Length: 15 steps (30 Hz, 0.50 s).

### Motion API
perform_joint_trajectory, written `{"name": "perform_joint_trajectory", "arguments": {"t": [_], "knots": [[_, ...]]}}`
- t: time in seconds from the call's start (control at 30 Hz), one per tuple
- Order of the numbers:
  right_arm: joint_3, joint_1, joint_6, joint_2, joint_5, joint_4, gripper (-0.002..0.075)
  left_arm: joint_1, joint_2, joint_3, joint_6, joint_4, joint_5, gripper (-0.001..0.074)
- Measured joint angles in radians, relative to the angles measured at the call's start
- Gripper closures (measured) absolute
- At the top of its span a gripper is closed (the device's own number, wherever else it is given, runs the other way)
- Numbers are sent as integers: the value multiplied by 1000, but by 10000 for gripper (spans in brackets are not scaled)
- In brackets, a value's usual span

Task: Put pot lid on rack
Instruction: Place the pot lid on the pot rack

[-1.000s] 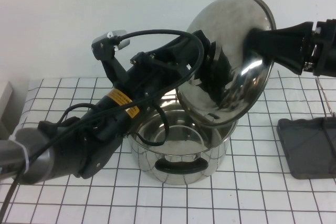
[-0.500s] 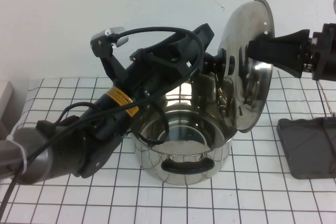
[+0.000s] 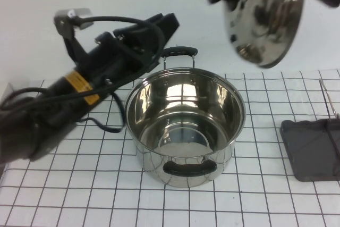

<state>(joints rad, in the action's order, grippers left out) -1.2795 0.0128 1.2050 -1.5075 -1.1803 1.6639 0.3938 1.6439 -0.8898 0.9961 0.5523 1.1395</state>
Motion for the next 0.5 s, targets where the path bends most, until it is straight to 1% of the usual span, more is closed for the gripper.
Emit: {"name": "perform_joint_trajectory", "arguments": {"t": [0.07,0.1,0.17,0.23,0.27,0.37,0.4,0.5], "knots": [[-10,-49,-15,37,-10,-24,716,-51,-33,0,1,98,2,596],[-11,-83,-29,61,-14,-56,716,-81,-52,0,1,151,4,645],[-11,-159,-65,109,-22,-137,716,-132,-90,0,7,239,4,697],[-9,-228,-92,148,-28,-212,716,-179,-136,0,13,318,-22,717],[-4,-264,-104,167,-29,-240,716,-198,-169,0,19,358,-69,723],[16,-341,-122,217,-29,-290,716,-217,-267,0,23,476,-305,731],[23,-356,-130,232,-29,-308,716,-217,-303,0,25,519,-384,731],[53,-367,-145,255,-38,-368,716,-217,-417,22,39,613,-541,734]]}}
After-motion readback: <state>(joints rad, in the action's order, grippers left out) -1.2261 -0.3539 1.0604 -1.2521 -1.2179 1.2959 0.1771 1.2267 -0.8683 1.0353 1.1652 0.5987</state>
